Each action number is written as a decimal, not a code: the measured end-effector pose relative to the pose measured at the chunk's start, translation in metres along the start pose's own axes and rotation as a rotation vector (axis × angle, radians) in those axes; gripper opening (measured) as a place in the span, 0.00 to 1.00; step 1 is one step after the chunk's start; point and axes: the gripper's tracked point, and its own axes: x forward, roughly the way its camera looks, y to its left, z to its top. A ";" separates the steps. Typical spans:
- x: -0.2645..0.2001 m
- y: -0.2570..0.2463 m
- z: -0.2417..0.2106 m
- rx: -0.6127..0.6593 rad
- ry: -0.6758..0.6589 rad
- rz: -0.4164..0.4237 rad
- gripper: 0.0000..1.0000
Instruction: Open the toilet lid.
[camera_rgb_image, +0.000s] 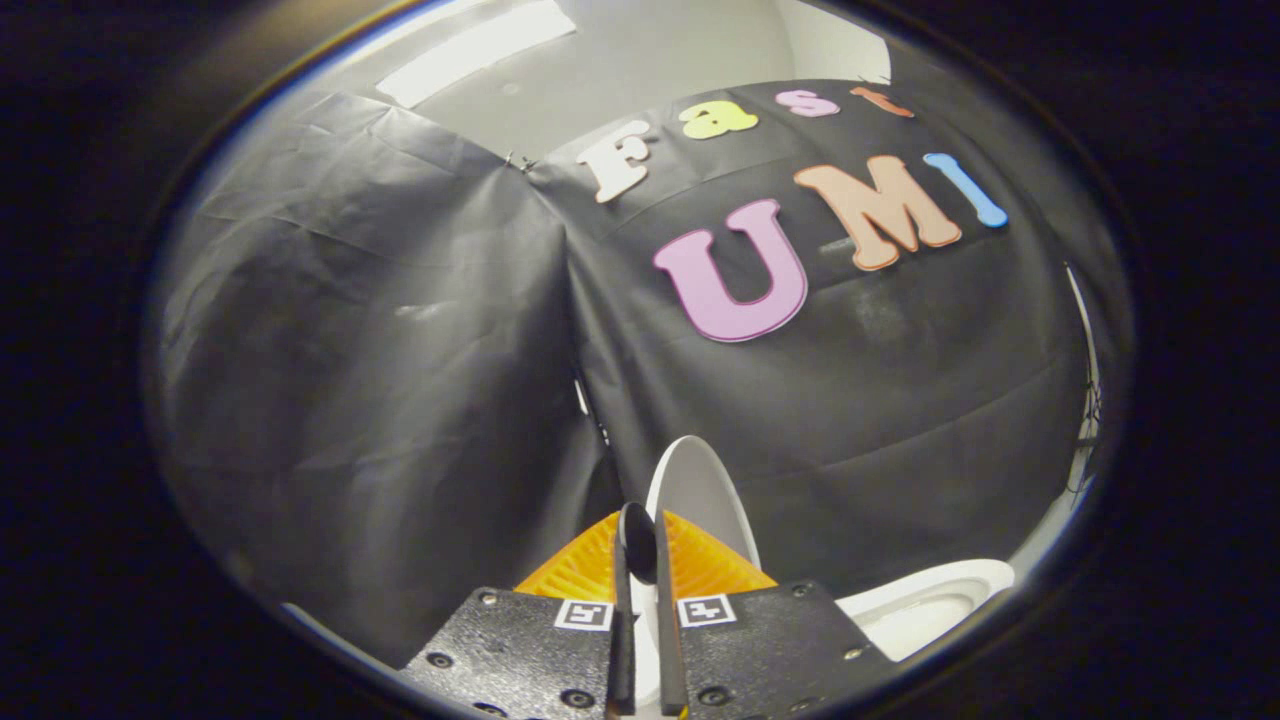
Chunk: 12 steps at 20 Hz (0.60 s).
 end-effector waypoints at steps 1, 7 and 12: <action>0.002 0.007 -0.002 -0.008 0.006 0.011 0.10; 0.016 0.040 -0.019 -0.008 0.024 0.081 0.10; 0.025 0.060 -0.031 -0.025 0.054 0.121 0.10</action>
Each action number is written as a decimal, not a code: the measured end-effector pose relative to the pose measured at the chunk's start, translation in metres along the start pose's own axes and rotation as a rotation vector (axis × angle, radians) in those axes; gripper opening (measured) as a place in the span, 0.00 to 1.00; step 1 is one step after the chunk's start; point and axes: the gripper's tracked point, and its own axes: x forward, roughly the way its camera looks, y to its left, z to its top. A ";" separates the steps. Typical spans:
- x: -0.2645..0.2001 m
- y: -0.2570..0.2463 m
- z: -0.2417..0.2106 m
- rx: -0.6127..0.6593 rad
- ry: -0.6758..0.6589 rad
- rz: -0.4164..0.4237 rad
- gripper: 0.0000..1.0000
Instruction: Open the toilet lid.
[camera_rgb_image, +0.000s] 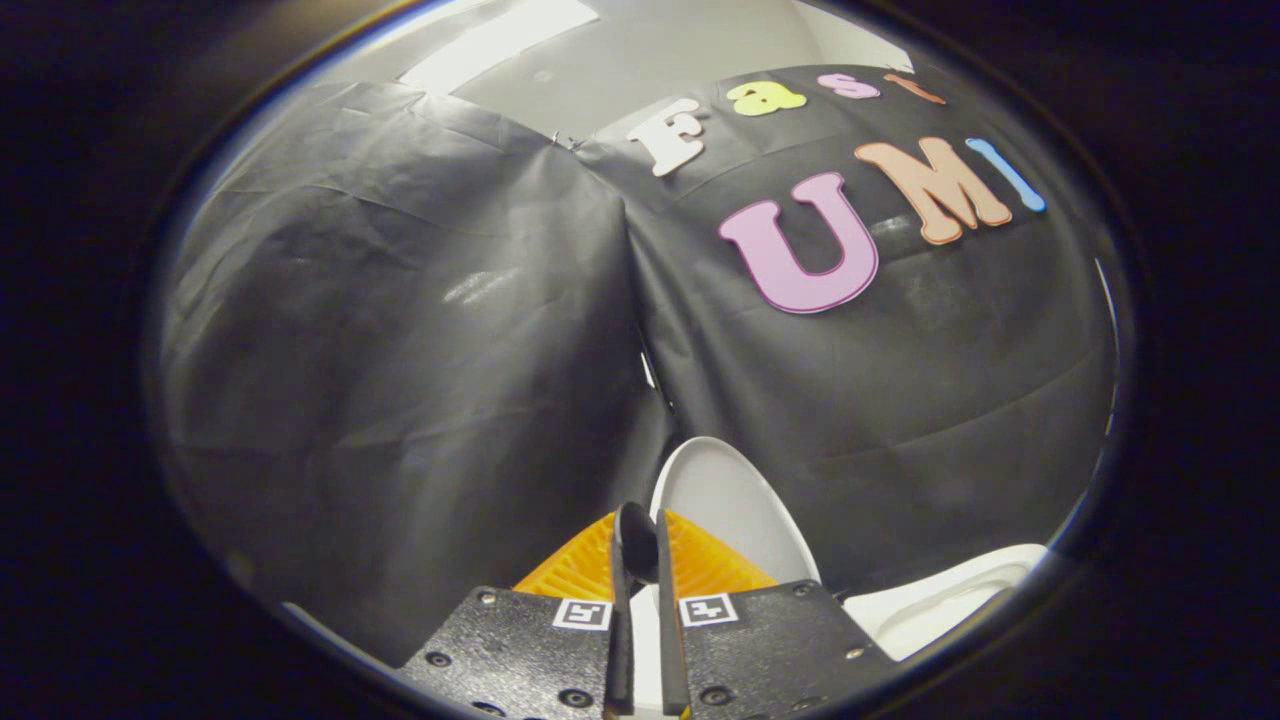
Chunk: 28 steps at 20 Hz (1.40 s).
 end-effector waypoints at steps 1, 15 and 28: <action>0.001 0.002 0.000 -0.001 0.001 0.002 0.10; 0.000 0.009 -0.007 -0.124 0.075 -0.024 0.11; -0.053 -0.001 0.032 -0.193 0.030 -0.015 0.66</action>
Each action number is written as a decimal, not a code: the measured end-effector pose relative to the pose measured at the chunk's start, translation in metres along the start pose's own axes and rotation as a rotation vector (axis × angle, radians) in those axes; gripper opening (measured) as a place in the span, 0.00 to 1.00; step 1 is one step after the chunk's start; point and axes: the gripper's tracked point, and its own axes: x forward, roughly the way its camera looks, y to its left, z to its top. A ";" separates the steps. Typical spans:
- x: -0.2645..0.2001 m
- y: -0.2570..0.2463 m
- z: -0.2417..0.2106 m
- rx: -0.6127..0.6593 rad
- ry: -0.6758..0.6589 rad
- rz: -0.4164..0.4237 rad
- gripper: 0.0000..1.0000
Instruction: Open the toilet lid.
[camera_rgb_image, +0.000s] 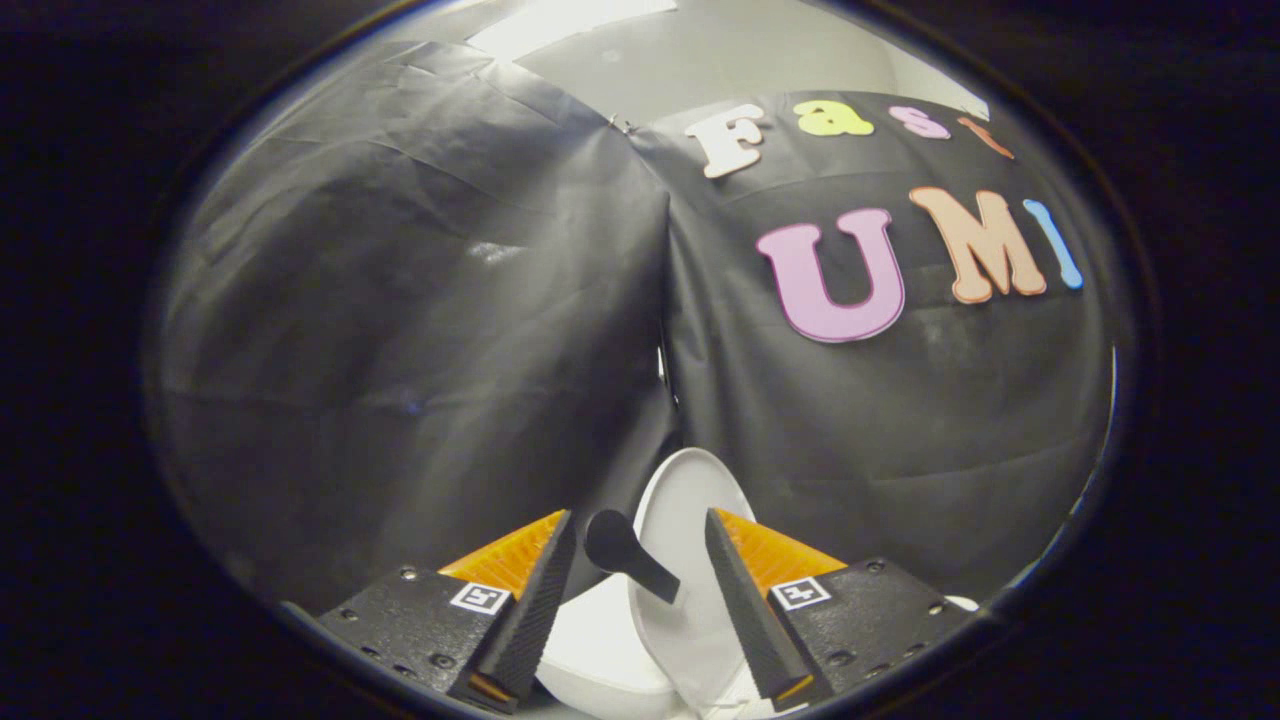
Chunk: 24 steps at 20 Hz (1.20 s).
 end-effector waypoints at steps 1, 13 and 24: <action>-0.007 -0.001 0.005 -0.001 -0.010 0.003 0.73; -0.158 -0.162 0.040 -0.079 -0.108 -0.400 0.77; -0.310 -0.246 0.012 0.166 -0.107 -0.748 0.77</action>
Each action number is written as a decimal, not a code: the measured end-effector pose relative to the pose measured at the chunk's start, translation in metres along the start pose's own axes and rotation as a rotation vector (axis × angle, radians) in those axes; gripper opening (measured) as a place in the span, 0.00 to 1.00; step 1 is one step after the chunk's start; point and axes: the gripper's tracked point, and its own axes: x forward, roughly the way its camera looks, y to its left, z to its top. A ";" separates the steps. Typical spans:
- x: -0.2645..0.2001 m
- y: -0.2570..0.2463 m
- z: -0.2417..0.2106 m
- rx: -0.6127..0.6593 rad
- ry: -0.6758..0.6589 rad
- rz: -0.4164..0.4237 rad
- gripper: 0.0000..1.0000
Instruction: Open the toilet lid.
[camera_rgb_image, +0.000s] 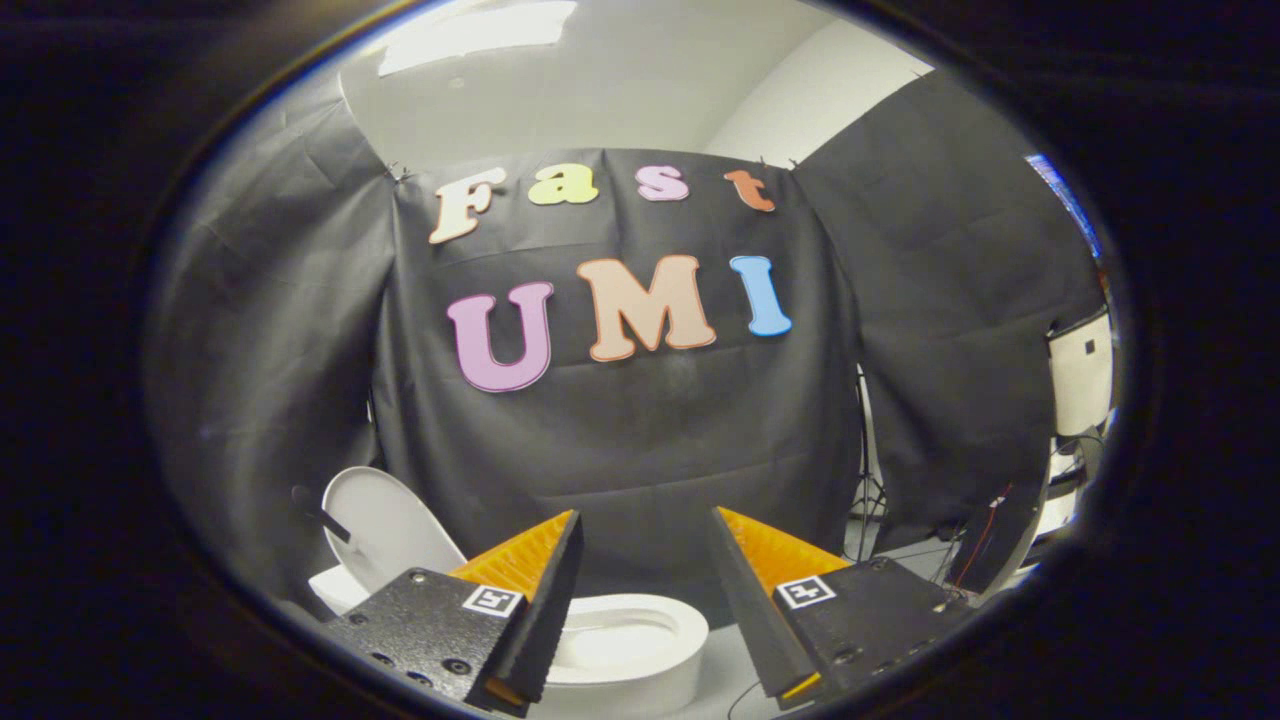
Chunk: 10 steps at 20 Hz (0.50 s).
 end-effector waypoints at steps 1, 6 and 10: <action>-0.004 -0.004 0.004 0.028 -0.006 -0.009 0.77; 0.001 -0.012 -0.003 -0.054 0.028 -0.047 0.77; 0.024 -0.005 -0.025 -0.216 0.109 -0.028 0.78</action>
